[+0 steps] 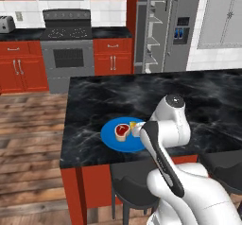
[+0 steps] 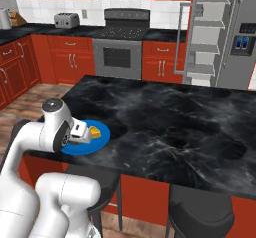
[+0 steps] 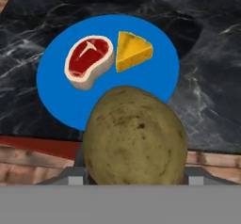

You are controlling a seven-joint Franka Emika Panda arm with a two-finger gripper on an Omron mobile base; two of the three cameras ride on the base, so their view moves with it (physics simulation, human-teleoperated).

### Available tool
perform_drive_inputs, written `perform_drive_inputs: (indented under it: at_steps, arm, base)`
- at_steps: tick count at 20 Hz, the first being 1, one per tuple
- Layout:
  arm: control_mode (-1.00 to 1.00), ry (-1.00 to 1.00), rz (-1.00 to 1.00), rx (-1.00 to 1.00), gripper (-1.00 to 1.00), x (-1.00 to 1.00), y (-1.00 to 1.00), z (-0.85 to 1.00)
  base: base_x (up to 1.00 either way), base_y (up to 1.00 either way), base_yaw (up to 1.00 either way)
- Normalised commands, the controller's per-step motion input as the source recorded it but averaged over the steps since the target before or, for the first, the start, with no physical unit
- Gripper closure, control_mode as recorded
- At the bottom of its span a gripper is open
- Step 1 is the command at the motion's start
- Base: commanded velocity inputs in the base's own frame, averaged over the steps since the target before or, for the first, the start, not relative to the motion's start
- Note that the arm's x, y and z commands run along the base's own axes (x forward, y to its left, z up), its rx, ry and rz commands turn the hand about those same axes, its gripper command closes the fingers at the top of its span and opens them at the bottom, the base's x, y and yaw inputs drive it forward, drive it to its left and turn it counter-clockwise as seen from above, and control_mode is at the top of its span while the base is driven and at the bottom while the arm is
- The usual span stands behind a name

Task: Take the cheese, steak, and potato from the fridge and place them on the plate on the dining counter to create an appetizer plate.

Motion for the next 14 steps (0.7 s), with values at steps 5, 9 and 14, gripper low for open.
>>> perform_drive_inputs:
  at_steps: [5,9,14]
  arm:
    - [-1.00,0.00,0.00,0.00,1.00,0.35,0.12,-0.35]
    - [-1.00,0.00,0.00,0.00,1.00,0.34,0.12,-0.34]
    - [-1.00,0.00,0.00,0.00,1.00,0.33,0.12,-0.31]
  base:
    - [0.00,0.00,0.00]
    - [0.00,0.00,0.00]
    - [0.00,0.00,0.00]
